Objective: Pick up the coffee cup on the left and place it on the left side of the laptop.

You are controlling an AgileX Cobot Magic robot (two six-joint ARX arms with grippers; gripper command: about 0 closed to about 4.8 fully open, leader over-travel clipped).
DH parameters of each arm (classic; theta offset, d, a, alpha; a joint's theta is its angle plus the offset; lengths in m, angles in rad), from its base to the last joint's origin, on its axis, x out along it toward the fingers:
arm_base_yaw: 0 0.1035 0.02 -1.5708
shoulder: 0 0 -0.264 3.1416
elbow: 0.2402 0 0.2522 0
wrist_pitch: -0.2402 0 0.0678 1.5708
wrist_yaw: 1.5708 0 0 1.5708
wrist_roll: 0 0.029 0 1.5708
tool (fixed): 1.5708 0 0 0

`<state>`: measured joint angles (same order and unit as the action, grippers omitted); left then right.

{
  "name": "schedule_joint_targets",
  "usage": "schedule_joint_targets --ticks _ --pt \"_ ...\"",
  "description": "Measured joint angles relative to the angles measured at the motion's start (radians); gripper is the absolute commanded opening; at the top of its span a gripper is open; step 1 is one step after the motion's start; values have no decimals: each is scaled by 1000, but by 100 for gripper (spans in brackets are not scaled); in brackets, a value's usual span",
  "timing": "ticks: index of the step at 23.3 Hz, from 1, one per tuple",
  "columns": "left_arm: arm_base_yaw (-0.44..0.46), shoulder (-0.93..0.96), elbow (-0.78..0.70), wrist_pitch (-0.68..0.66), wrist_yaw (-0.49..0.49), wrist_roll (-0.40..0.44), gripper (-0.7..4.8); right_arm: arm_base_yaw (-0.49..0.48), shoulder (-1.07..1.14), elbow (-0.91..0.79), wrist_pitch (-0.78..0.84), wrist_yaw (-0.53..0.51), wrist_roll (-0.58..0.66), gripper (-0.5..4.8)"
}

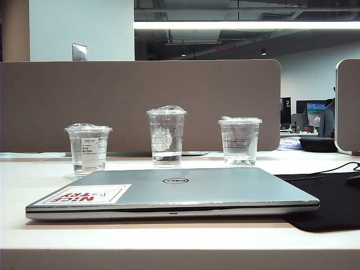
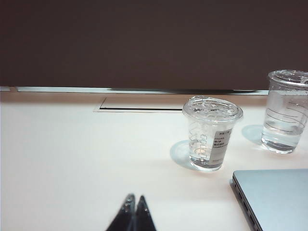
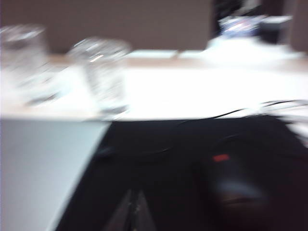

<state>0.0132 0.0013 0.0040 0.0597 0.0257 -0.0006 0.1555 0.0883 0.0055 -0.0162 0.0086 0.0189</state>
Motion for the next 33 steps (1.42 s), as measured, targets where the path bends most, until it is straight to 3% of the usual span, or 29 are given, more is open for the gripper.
schedule_joint_targets --ticks 6,9,11,13,15,17,19,21,26,31,33 --pt "0 0 0 0 0 -1 -5 364 50 0 -10 -5 0 -4" --pt "0 0 0 2 0 -14 -5 454 80 0 -13 -12 0 -4" --pt "0 0 0 54 0 -62 -5 484 92 0 -13 -12 0 -4" --pt "0 0 5 208 -8 -75 -5 485 90 0 -13 -11 0 -4" --pt "0 33 87 262 -71 4 -5 484 90 0 -20 -10 0 -4" --pt "0 124 158 306 -35 103 -5 484 90 0 -20 -10 0 -4" --pt "0 274 190 330 35 189 -5 484 90 0 -21 -10 0 -5" --pt "0 492 241 420 46 211 -5 484 90 0 -21 -10 0 -4" --pt "0 995 332 814 174 196 -5 484 86 0 -21 -10 0 -4" --pt "0 1357 331 1056 175 161 -5 484 69 0 -24 -9 0 -4" --pt "1 1516 348 1144 217 161 -5 484 53 0 -28 -10 0 -4"
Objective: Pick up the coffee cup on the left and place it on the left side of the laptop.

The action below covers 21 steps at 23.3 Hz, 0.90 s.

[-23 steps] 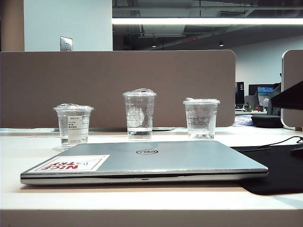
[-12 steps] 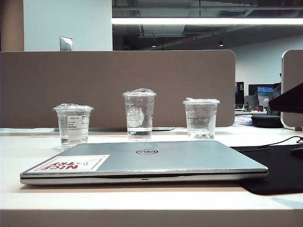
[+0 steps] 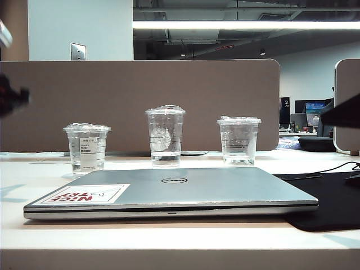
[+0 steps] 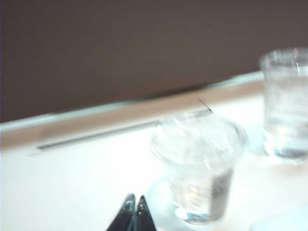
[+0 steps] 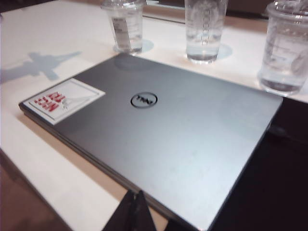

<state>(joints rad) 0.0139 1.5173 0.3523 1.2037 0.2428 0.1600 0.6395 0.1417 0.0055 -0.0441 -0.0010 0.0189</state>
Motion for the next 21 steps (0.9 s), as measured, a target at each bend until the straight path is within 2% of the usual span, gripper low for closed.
schedule_joint_targets --ticks 3,5,10,15,17,21 --pt "0 204 50 139 139 -4 -5 0 -35 0 0 0 0 -4" --pt "0 256 58 161 176 -8 -5 0 -55 0 0 0 0 -4" --pt "54 365 90 169 262 4 -5 0 -113 0 0 0 0 -4" --pt "110 462 183 171 399 -19 -5 0 -121 0 1 0 0 -4" --pt "112 500 223 172 459 -38 -5 0 -121 0 0 0 0 -4" --pt "111 570 265 173 517 -44 -5 0 -111 0 0 0 0 -4"
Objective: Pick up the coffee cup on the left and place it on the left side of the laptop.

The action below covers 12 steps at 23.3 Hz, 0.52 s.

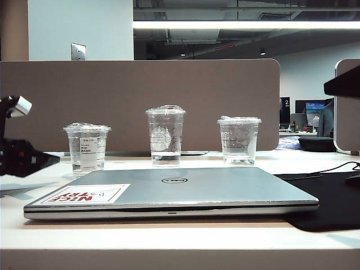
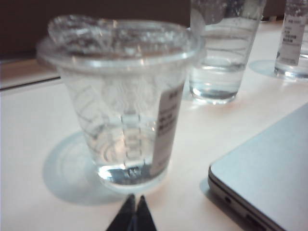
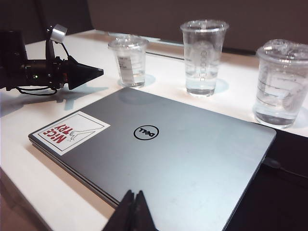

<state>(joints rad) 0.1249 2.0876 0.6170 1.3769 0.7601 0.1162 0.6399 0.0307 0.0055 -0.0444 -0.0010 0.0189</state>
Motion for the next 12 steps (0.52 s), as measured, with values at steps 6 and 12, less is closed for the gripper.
schedule_joint_targets --ticks 6,12 --pt "0 89 55 16 3 3 -5 0 33 0 1 0 0 -4" --pt "-1 107 85 16 -30 -23 242 0 58 0 1 0 0 -4"
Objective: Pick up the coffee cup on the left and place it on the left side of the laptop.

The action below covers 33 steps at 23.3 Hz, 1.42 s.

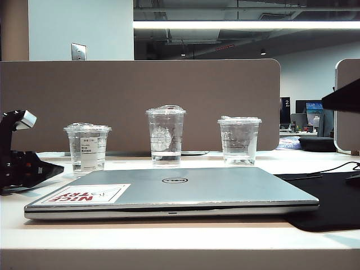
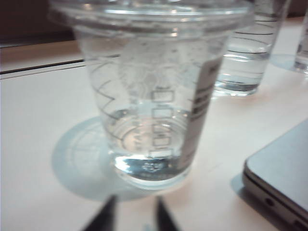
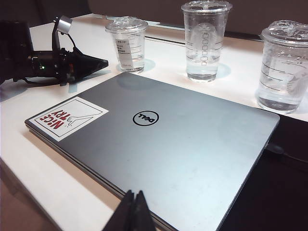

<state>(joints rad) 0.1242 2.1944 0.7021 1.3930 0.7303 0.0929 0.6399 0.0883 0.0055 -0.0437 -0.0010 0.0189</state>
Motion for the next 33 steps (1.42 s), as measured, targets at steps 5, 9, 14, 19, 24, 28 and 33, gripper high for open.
schedule_joint_targets --ticks 5,9,14,19,24,28,33 --pt "0 0 1 -11 -17 7 427 0 3 0 0 0 0 -4" --pt "0 -1 50 -85 -16 14 468 0 3 0 0 0 0 -4" --pt "-19 -3 87 -148 2 14 468 0 3 0 0 0 0 -4" --pt "-56 -2 113 -183 2 19 468 0 3 0 0 0 0 -4" --pt "-82 21 197 -251 0 20 468 0 3 0 0 0 0 -5" --pt "-88 34 220 -263 -8 24 467 0 3 0 0 0 0 -4" --pt "-89 60 238 -237 -8 29 467 0 3 0 0 0 0 -5"
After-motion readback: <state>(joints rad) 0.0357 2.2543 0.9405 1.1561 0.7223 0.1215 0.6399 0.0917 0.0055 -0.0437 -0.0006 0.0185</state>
